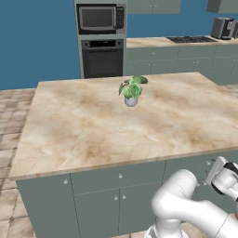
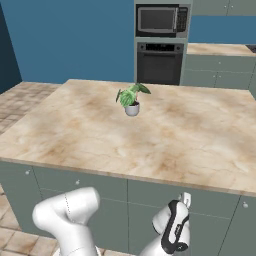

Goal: Take the tongs from the drawer on the right and place them on the dining counter next to the tray containing the kebab skewer.

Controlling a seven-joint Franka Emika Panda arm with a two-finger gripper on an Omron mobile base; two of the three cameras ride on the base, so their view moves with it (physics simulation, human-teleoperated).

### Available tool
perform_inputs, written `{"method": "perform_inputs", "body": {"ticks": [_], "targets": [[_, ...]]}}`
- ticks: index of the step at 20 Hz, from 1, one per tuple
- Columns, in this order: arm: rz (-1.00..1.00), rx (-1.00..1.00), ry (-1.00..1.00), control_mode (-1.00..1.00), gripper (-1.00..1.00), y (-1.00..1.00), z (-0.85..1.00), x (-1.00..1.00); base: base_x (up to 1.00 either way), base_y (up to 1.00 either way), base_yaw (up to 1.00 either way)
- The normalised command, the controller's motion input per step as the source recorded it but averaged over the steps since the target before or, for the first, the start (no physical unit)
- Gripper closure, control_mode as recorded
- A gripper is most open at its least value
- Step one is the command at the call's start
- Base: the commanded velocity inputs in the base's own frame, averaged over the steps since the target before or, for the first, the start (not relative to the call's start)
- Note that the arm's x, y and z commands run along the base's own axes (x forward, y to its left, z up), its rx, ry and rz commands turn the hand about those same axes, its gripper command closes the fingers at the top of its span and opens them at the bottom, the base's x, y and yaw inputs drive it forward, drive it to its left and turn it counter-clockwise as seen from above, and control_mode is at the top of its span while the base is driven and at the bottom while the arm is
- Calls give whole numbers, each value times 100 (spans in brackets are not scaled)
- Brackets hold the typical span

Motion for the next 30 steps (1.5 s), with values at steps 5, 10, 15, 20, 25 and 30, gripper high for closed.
{"method": "perform_inputs", "body": {"ticks": [5, 10, 15, 20, 25, 30], "targets": [[0, 0, 0, -100, -100, 0, -16, 10, 0, 0, 0], [0, 0, 0, -100, -100, -6, -10, 3, 0, 0, 0], [0, 0, 0, -100, -100, -3, 0, 2, 0, 0, 0], [0, 0, 0, -100, -100, 0, 1, 2, 0, 0, 0], [0, 0, 0, -100, -100, 0, 2, 8, 0, 0, 0], [0, 0, 0, -100, -100, 0, 6, 21, 0, 0, 0]]}}
